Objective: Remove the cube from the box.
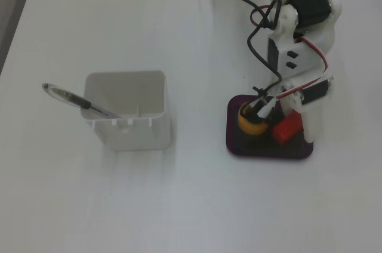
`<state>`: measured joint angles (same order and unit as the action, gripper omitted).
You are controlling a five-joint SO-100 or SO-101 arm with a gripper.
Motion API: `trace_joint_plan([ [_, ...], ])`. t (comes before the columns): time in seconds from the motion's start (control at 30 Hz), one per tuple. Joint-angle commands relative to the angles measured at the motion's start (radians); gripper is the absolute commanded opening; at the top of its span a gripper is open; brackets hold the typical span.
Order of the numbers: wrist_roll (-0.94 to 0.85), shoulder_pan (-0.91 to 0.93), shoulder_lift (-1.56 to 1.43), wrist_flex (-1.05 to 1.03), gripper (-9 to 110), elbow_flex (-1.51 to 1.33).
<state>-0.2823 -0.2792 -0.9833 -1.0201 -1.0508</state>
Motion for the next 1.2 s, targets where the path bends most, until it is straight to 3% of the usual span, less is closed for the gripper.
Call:
trace_joint_plan([
  [0.0,-0.054,-0.003,-0.002,0.012,12,0.029],
  [0.27,-0.084,-0.003,-0.006,0.008,0,0.029],
  [0.53,-0.075,-0.008,-0.052,-0.015,-1,0.091],
  [0.87,-0.032,-0.014,-0.287,-0.336,-1,0.314],
  [1.17,0.130,0.044,-0.491,-0.506,-1,0.222],
])
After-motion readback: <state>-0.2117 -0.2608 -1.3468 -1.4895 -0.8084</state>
